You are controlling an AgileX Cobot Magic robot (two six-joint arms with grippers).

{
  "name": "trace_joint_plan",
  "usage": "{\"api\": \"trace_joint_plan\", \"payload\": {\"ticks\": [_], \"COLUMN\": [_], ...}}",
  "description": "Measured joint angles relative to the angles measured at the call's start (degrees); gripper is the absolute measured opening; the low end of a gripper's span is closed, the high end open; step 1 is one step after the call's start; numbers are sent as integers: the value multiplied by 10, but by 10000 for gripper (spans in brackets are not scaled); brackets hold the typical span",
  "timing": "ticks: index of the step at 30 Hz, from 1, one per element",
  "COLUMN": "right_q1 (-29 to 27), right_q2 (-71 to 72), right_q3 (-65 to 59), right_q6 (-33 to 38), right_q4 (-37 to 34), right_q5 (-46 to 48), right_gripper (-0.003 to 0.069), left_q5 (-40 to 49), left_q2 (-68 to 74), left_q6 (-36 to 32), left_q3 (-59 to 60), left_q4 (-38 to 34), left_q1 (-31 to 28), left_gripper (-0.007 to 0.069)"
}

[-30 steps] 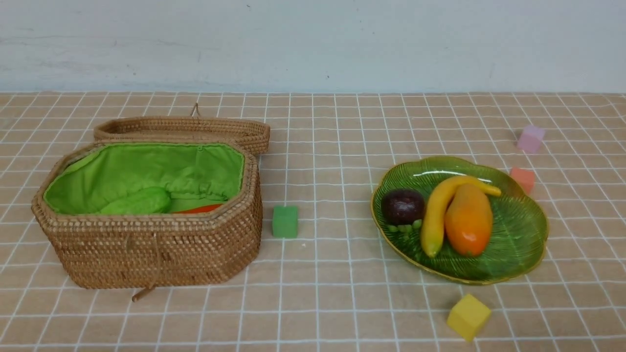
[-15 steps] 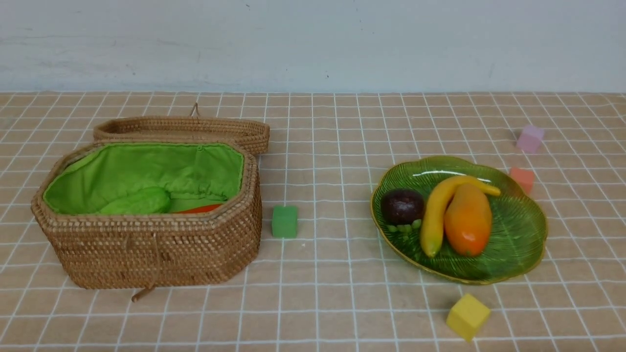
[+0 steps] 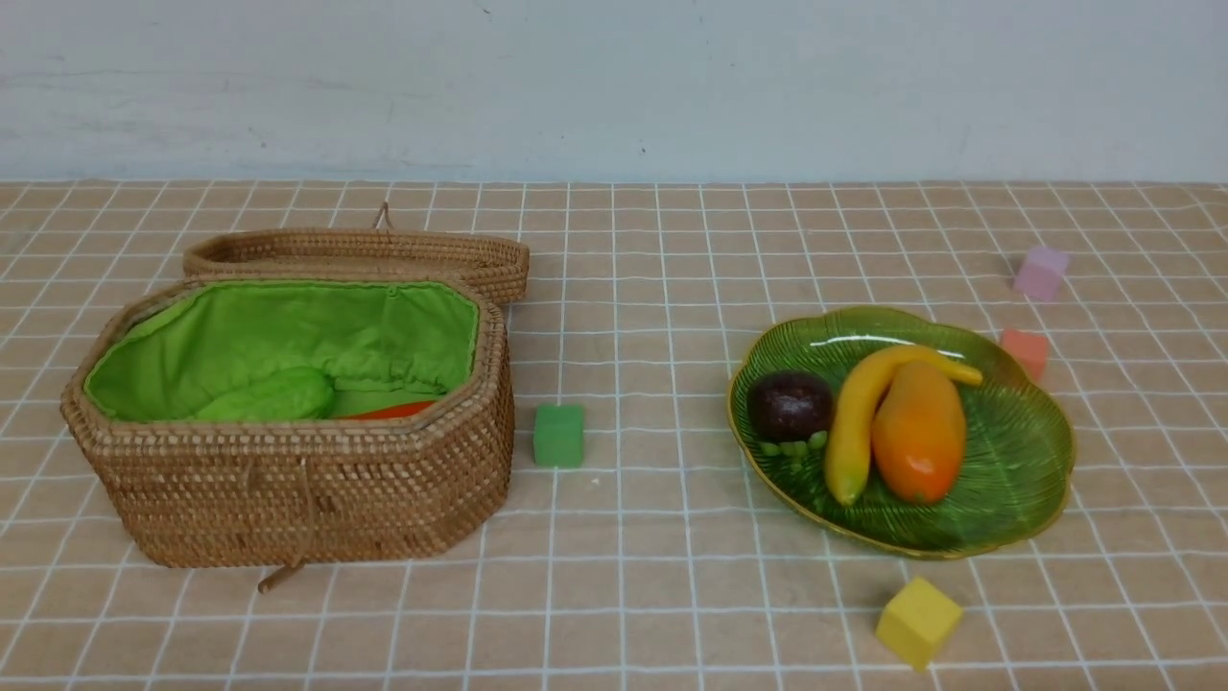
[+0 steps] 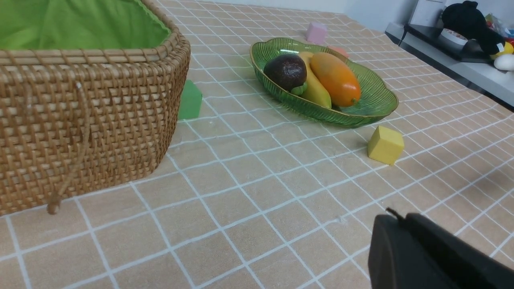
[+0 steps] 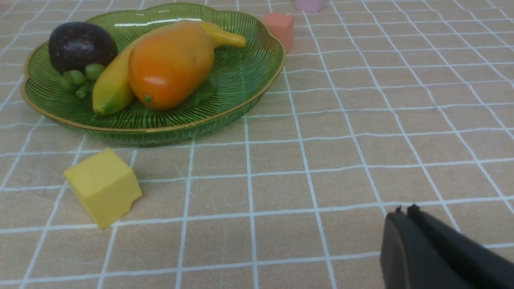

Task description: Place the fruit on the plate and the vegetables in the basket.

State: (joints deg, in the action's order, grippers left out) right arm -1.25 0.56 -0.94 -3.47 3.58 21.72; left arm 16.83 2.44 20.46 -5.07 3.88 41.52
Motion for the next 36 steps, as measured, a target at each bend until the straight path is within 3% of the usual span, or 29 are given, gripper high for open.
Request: {"api": "trace_joint_plan", "payload": {"ticks": [10,14,15,17,20,25,36], "right_q1": [-1,-1,-1,-1,-1,-1,-1], "right_q2": [0,0,0,0,0,0,0], "right_q3": [0,0,0,0,0,0,0], "right_q6": [0,0,0,0,0,0,0], "right_q4": [0,0,0,0,0,0,0], "right_q5": [0,0,0,0,0,0,0], "right_gripper": [-1,-1,-1,0,3,6,15], "left_q5": [-22,-53,-53,-53,-51,42,48], "left_q2": [-1,-17,-18,-30,-30,-30,-30], "left_q6": [-2,-9,-11,-29,-43,-46,-45], "left_q3": [5,7,7,20,55,68,68], "left_q4": [2,-21,-23,-46,-60,-66,-70], "left_q1": [-19,-155,-163,-255,-309,-321,-321], "left_gripper": [22,-13,-13,-13,-13,-13,-13]}}
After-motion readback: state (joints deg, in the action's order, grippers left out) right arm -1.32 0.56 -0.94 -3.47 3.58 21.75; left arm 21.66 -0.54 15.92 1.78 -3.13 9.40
